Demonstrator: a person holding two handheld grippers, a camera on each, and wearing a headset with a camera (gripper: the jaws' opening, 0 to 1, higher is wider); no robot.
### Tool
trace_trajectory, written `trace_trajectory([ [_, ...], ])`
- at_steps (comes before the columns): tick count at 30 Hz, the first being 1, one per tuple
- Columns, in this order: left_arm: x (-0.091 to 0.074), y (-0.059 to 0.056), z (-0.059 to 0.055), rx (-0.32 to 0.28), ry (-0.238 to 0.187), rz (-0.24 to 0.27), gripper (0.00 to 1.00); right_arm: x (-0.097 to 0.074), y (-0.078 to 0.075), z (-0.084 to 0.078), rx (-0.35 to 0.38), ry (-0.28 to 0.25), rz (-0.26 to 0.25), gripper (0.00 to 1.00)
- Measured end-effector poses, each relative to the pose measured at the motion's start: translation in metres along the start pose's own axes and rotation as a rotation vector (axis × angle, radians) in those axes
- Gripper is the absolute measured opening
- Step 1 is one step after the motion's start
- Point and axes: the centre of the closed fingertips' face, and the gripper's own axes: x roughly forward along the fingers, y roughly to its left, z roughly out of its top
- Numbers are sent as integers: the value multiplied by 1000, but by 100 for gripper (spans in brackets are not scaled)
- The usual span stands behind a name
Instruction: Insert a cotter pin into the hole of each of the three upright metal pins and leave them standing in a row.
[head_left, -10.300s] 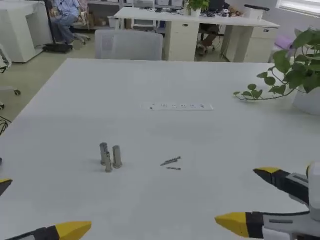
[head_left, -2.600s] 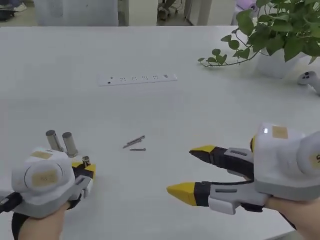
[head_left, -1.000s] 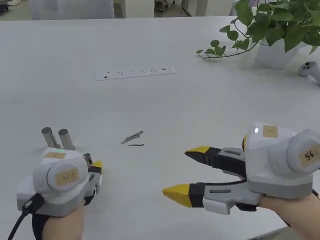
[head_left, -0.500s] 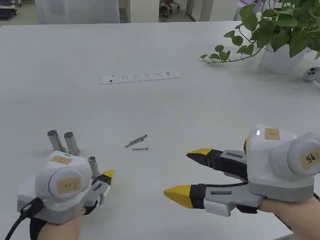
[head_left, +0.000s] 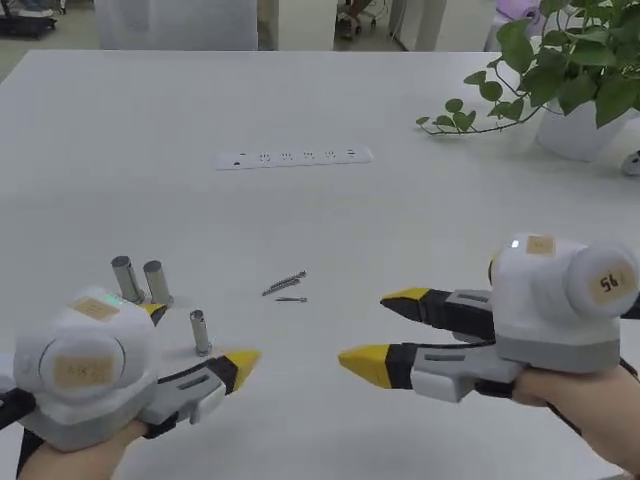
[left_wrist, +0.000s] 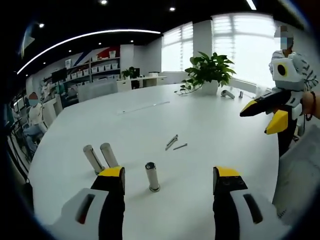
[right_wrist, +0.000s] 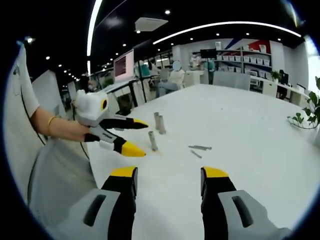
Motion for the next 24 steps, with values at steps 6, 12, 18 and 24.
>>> trace_trajectory([
  [6,-12,-9,8,29,-24,-65,83,7,-9,6,-2,19,5,50],
  [12,-21,-10,15,21,-46,-90,92,17,-17,10,-24,51,17,46],
  [18,-31,-9,16,21,-51,-105,99,28,-18,11,-62,96,37,44],
  [24,-40,-7,17,-14,-71,-113,99,40,-22,12,-97,141,56,42],
])
